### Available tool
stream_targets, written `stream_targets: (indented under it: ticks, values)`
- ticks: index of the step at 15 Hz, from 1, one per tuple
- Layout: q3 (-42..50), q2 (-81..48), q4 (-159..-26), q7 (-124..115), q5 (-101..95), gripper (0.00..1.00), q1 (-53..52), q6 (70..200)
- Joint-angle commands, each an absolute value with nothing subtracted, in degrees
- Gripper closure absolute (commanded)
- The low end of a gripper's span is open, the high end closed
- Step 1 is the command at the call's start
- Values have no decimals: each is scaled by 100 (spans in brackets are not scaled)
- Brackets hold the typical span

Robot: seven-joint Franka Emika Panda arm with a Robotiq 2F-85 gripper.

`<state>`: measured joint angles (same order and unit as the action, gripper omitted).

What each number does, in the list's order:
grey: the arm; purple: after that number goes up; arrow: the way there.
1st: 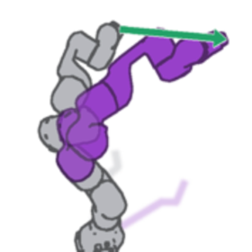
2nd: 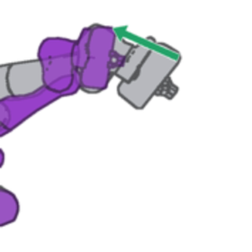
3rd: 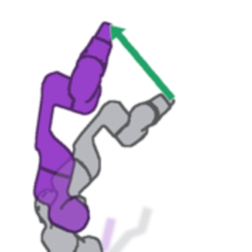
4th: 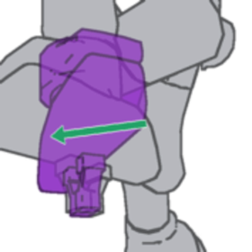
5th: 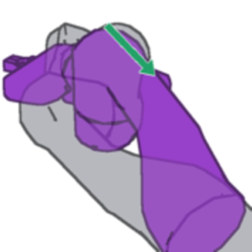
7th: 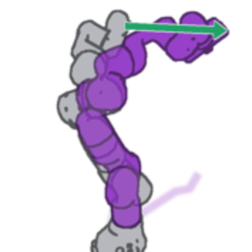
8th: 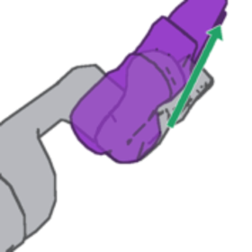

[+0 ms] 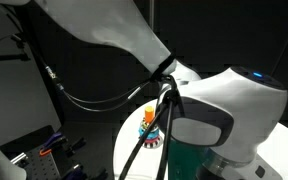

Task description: Put the orange ring around the orange block

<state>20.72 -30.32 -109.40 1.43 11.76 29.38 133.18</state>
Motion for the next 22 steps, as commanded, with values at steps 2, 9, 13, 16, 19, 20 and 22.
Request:
stream_targets:
  ticks: [2, 9, 13, 16, 19, 20, 22]
  values:
    - [2066, -3355, -10894, -44, 1199, 0, 3107, 13916]
    - [2020, -3926, -10799, -291, 1216, 0, 3241, 14470]
    - [1956, -4081, -10762, -329, 1262, 0, 3296, 14620]
    - [1912, -4132, -10737, -327, 1282, 0, 3329, 14660]
    - [1870, -4133, -10724, -305, 1306, 0, 3372, 14649]
    - [1855, -4132, -10722, -302, 1312, 0, 3388, 14644]
    - [1816, -4115, -10722, -290, 1335, 0, 3429, 14640]
